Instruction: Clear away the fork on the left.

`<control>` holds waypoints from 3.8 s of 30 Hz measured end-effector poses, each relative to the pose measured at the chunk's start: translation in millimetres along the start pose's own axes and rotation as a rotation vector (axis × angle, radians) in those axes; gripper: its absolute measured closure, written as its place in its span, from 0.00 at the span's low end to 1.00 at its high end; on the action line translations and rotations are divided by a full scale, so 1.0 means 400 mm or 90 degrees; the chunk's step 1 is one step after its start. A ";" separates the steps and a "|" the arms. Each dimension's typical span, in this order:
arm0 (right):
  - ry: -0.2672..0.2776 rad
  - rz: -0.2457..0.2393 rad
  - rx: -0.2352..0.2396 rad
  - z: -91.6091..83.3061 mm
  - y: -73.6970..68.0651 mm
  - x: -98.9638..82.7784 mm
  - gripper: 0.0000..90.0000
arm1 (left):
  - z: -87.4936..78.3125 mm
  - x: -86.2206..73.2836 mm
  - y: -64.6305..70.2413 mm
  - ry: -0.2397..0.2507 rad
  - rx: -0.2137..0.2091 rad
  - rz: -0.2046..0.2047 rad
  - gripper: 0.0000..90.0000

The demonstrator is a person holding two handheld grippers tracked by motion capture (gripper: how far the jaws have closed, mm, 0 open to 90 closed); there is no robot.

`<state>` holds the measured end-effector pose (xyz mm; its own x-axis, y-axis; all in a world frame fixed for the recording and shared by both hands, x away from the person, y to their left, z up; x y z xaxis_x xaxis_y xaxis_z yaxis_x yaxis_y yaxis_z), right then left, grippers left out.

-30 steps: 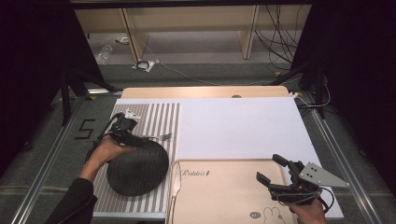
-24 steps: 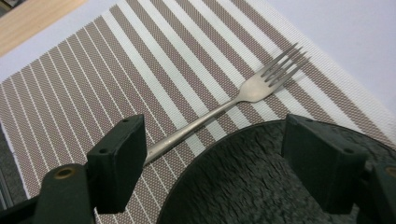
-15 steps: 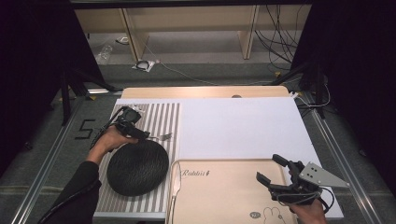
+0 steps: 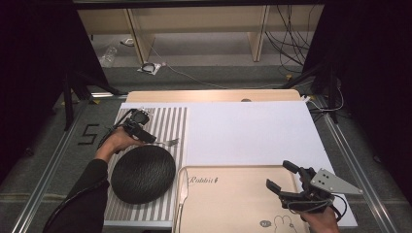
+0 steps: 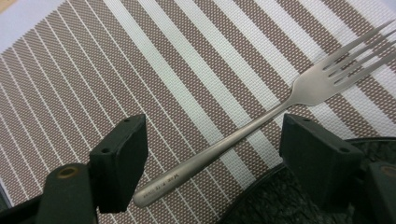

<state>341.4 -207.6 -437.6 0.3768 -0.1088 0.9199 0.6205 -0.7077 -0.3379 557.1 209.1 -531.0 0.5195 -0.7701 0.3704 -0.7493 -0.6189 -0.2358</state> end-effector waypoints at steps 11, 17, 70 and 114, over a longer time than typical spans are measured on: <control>-0.002 0.001 -0.001 -0.002 0.003 0.000 0.19 | 0.027 -0.003 -0.010 -0.036 -0.029 0.026 0.31; -0.003 0.001 -0.001 -0.002 0.003 -0.001 0.19 | 0.030 0.000 -0.005 -0.036 -0.042 0.047 0.37; -0.002 0.001 0.003 -0.002 0.001 0.000 0.19 | 0.066 0.005 0.034 -0.106 -0.101 0.172 0.69; -0.002 0.001 0.000 -0.004 0.003 0.001 0.19 | 0.031 0.023 -0.025 -0.043 -0.039 0.076 0.93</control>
<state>341.3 -209.5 -437.4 0.3800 -0.1077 0.9187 0.6194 -0.7080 -0.3392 574.5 206.5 -536.3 0.4501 -0.8476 0.2811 -0.8298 -0.5133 -0.2189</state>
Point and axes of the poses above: each handheld gripper's, and its own axes: z roughly forward along the jaws, x roughly out of its top, y roughly to its right, the point moved 10 cm from there along z, roughly forward along the jaws, and after that the axes turned 15 degrees about z, right-handed, at the moved point
